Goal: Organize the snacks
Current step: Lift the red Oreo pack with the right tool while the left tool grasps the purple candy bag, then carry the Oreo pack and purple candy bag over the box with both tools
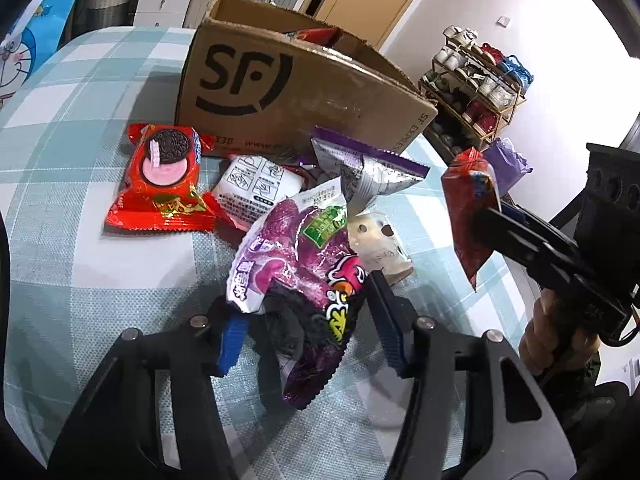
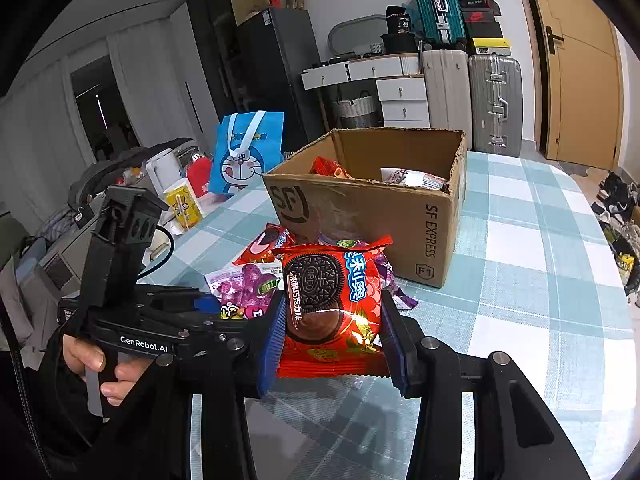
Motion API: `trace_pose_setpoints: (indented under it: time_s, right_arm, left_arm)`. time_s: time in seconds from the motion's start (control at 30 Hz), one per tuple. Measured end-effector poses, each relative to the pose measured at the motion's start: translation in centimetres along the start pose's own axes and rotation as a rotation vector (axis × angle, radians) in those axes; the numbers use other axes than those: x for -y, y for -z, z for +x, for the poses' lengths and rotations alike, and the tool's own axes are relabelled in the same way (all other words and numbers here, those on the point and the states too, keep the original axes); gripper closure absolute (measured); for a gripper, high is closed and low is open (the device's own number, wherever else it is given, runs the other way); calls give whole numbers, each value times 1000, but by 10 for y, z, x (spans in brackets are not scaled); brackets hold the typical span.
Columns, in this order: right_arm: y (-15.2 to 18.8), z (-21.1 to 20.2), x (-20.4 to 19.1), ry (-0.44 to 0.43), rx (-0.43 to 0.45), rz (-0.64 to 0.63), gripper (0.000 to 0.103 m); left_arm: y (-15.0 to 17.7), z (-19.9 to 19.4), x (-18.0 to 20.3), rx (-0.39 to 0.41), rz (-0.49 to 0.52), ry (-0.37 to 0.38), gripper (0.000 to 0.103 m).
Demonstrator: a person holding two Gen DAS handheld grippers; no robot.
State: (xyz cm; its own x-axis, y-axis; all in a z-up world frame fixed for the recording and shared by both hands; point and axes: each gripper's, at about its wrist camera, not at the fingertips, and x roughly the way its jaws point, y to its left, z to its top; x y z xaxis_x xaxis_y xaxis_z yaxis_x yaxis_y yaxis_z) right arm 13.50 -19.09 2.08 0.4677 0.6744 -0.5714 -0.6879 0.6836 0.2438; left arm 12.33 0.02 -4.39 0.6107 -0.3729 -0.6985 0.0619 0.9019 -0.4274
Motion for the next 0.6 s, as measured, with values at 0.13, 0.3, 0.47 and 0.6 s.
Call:
trace_pose_setpoints:
  time_s: [0.13,0.3,0.47,0.6]
  right_arm:
    - [0,-1,0,0,3,-3,59]
    - [0,-3,3,1,12,3,59]
    - [-1,-5,4,5,22,10,59]
    - [-1,-5,4,6,25,10,59]
  left_arm:
    - [0,-9,7,31,23,6,56]
    - [-1,-23,11,60,47,-11,56]
    - [0,-31,10,77,44,-21,56]
    - [5,-40,7,87,41,-26,56]
